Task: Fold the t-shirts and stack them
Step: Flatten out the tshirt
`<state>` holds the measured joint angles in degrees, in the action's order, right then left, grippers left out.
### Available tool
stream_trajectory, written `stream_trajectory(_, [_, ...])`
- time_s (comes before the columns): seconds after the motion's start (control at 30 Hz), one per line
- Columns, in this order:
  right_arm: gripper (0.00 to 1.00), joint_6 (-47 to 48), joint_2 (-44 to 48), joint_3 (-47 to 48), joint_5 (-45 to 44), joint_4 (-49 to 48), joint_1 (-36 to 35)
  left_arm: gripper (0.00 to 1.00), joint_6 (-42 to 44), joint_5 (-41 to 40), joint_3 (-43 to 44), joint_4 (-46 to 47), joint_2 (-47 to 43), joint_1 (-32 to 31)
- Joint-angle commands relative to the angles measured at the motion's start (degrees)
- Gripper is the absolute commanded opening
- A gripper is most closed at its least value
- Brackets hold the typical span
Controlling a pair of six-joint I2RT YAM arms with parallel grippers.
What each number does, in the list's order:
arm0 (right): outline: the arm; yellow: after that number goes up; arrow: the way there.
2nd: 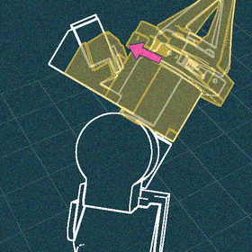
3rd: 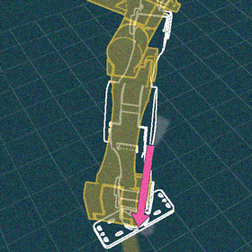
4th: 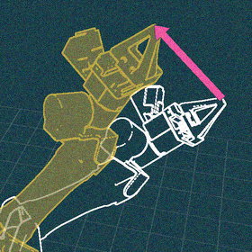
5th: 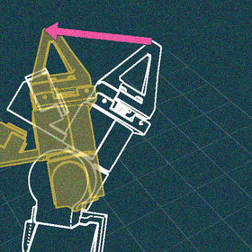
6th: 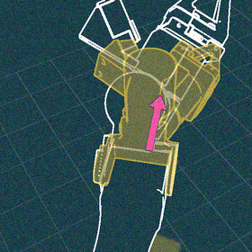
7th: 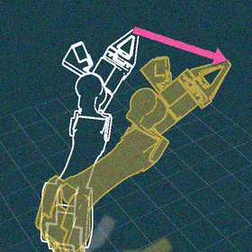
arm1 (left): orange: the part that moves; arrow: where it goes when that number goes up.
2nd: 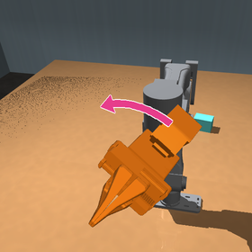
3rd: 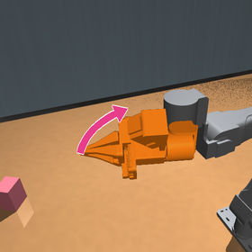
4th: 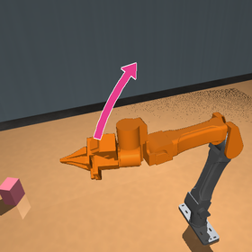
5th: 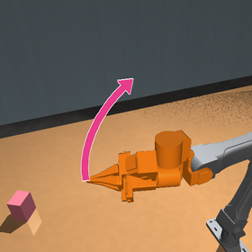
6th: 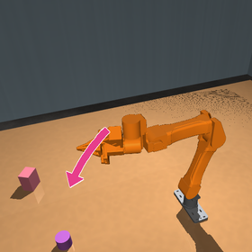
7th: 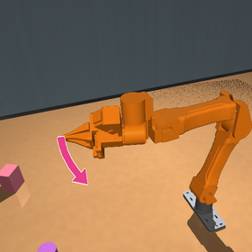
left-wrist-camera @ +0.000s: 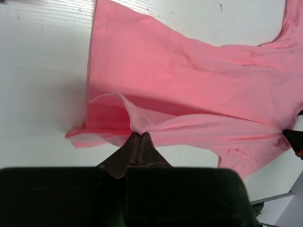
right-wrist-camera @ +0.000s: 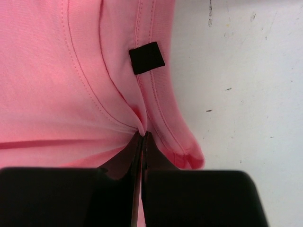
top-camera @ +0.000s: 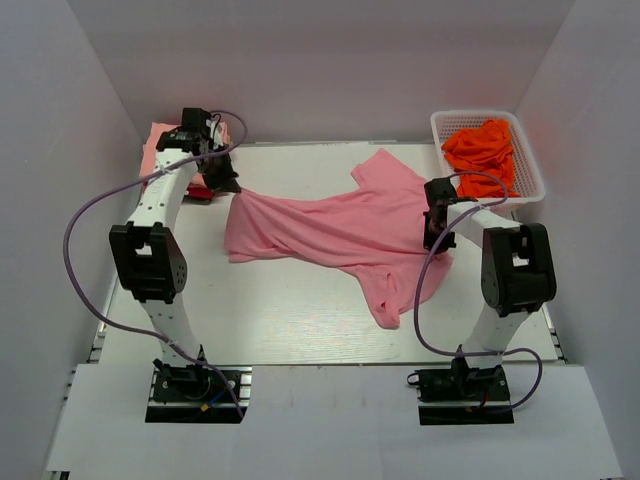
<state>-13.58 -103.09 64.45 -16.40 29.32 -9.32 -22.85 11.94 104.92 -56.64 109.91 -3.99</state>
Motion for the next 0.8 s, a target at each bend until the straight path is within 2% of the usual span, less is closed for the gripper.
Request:
stream_trajectory(0.0, [0.0,1.19,1.92,-3.52,0.67,-0.57,0.53,0.0,1.41,-0.78,6.25,-11.71,-4.88,-0.05])
stream_trajectory(0.13, [0.0,0.93,2.45,-6.17,2.69,-2.43,0.45,0.0,1.93,5.54,7.23,-15.16,-8.99,-0.05])
stream_trajectory(0.53, [0.0,0.58,5.79,-7.76,2.43,-2.87,0.53,0.0,0.01,7.22,-2.7,-18.06,-21.48,-0.05])
stream_trajectory(0.77, [0.0,0.58,6.85,-8.37,2.43,-2.78,0.45,0.0,-2.9,12.13,-11.12,-20.52,-29.3,-0.05])
